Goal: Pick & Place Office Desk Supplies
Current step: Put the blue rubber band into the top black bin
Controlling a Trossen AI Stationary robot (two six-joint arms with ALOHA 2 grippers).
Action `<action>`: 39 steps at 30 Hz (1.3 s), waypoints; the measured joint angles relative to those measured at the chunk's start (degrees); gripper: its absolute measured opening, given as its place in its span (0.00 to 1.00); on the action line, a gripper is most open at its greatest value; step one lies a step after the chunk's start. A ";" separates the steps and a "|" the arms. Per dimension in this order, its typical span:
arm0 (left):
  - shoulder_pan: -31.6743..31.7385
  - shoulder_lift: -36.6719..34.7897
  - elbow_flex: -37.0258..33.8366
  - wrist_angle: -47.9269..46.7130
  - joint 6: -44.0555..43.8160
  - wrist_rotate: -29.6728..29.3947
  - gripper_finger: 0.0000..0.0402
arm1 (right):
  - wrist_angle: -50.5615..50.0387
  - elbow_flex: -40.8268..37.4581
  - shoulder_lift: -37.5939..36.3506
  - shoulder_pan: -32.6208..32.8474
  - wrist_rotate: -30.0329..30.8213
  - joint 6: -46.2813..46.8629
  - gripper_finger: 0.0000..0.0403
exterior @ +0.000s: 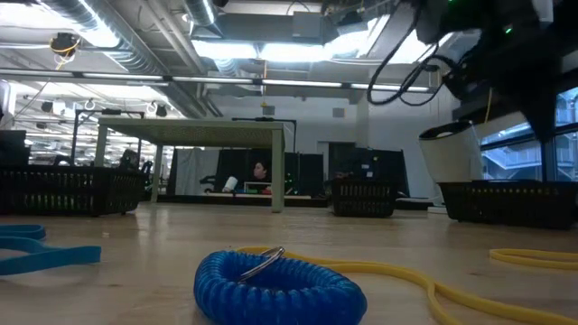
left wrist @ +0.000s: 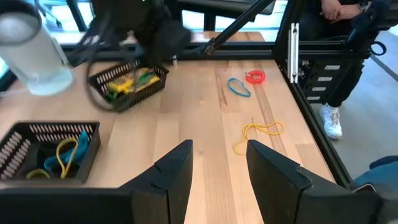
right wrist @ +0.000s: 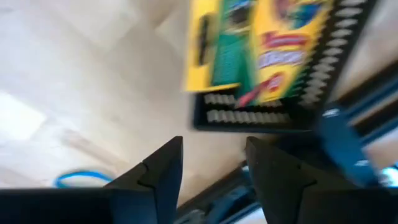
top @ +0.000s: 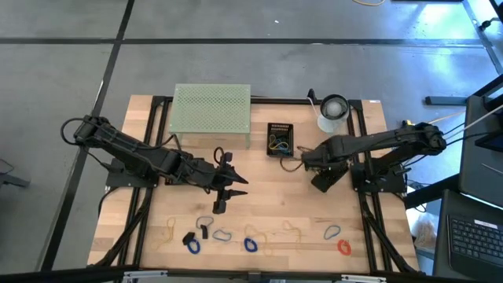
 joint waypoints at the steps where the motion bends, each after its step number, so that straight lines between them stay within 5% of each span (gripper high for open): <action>1: 0.00 0.01 0.00 -0.41 -0.42 0.00 0.36 | 0.78 0.00 0.00 1.85 -0.46 1.79 0.44; 12: 0.00 -0.01 0.00 -1.23 -1.07 0.00 0.36 | 12.48 0.00 0.29 26.68 -3.83 19.95 0.39; 19: -1.27 0.01 0.00 -1.22 -1.03 0.00 0.36 | 19.80 0.02 5.09 38.00 0.69 17.23 0.37; 28: -5.11 0.03 0.00 -1.55 -1.01 0.00 0.36 | 26.57 0.02 16.88 43.94 -1.40 -1.17 0.35; 39: -7.87 0.05 0.00 -1.58 -1.01 -3.91 0.36 | 26.92 0.18 23.44 44.11 -0.58 -3.58 0.32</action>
